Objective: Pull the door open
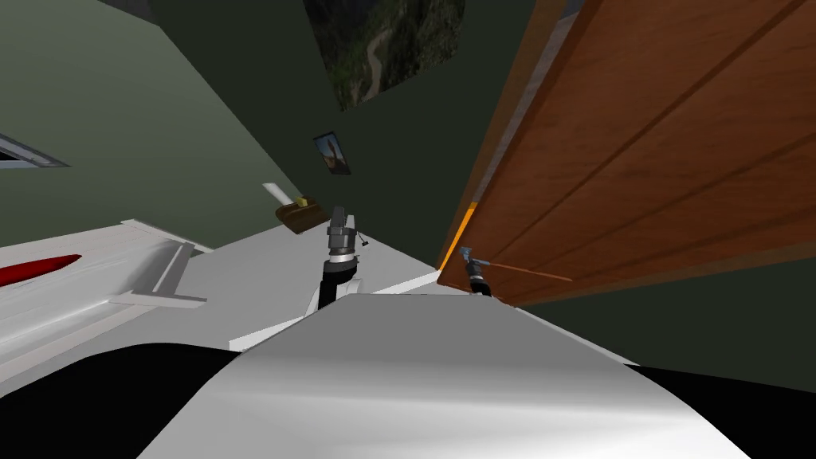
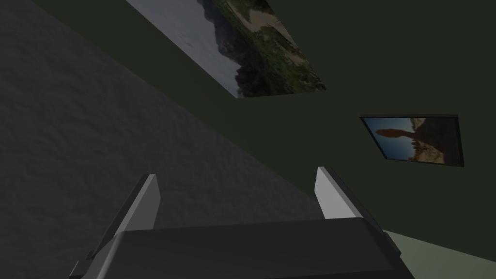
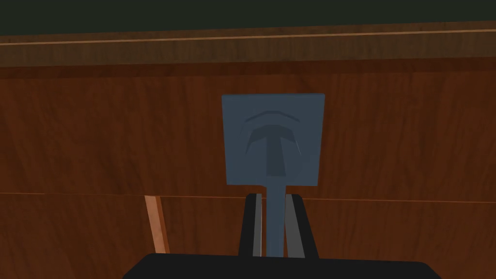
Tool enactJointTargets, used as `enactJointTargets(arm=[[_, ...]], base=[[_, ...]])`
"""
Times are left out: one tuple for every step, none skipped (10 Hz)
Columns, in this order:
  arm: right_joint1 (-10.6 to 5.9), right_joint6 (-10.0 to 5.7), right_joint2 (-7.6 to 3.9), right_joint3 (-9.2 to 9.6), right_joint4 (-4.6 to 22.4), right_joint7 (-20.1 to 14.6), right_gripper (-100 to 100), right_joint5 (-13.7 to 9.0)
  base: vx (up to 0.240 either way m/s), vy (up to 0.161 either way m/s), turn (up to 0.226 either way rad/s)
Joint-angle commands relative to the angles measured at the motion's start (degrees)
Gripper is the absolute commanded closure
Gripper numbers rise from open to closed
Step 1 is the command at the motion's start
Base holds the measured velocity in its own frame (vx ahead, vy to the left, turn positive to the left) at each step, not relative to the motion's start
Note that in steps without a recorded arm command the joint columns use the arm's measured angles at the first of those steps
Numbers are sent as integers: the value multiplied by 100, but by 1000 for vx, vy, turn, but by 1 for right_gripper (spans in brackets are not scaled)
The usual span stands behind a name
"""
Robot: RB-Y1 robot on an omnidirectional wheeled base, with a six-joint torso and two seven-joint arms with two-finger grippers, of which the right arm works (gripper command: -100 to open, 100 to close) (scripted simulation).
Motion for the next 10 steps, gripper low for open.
enactJointTargets(arm=[[48,-58,-53,76,-35,-92,100,42],[80,-97,-91,134,-50,-156,100,74],[114,-140,-131,197,-66,-225,100,109],[165,-203,-192,291,-90,-328,100,160],[196,-242,-229,347,-105,-390,100,192],[233,-287,-272,414,-122,-463,100,228],[235,-220,-229,384,-175,-403,100,212],[337,-344,-298,498,-172,-528,100,267],[381,-408,-344,545,-180,-586,100,289],[429,-478,-394,596,-188,-649,100,313]], base=[[-215,-55,102],[-220,-37,90],[-239,-40,82],[-269,-44,127],[-270,-44,85],[-265,-67,93],[-121,-26,35],[-174,-16,123],[-251,-47,129],[-232,-74,111]])
